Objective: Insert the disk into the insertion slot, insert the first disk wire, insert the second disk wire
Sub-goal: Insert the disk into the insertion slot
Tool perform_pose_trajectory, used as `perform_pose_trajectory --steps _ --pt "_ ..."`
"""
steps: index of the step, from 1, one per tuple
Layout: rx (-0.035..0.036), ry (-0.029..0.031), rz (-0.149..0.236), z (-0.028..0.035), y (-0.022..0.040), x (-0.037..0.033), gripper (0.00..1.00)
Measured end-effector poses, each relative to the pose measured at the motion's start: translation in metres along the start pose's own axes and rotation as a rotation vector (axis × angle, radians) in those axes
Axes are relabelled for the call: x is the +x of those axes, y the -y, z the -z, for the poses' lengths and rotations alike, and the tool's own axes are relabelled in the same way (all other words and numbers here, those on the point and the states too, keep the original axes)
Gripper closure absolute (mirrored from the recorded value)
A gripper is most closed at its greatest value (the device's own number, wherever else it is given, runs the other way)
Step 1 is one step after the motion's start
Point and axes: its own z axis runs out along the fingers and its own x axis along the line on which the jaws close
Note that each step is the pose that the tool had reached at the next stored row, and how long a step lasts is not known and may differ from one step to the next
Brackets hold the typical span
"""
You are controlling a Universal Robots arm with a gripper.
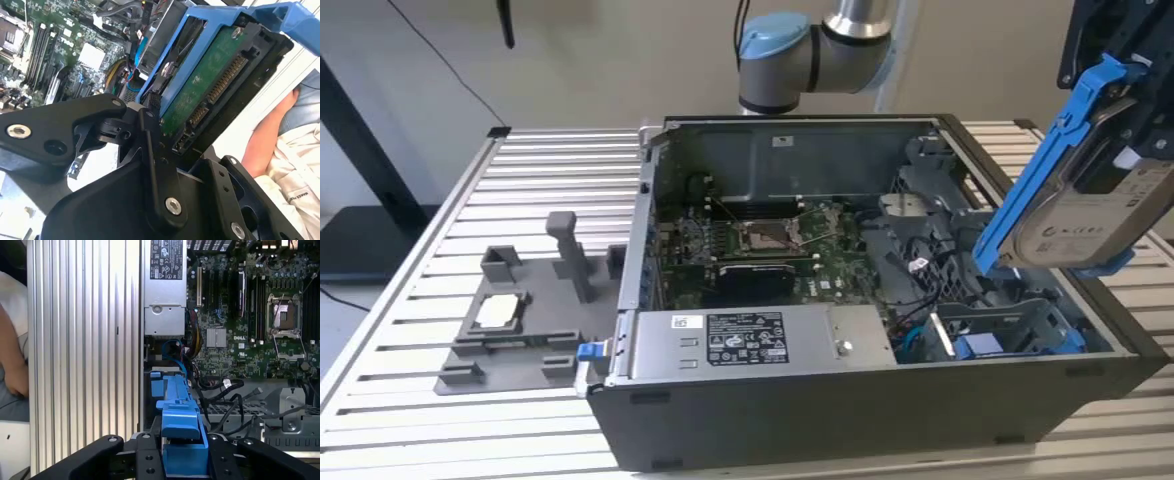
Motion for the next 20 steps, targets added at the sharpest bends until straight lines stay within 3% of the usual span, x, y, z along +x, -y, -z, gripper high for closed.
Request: perform_pose_trajectory --steps 9,20 --pt "0.0 0.0 0.0 -0.0069 0.0003 0.0 0.67" --pt "0.0 -0.0001 0.0 -0.0101 0.0004 0.0 0.67"
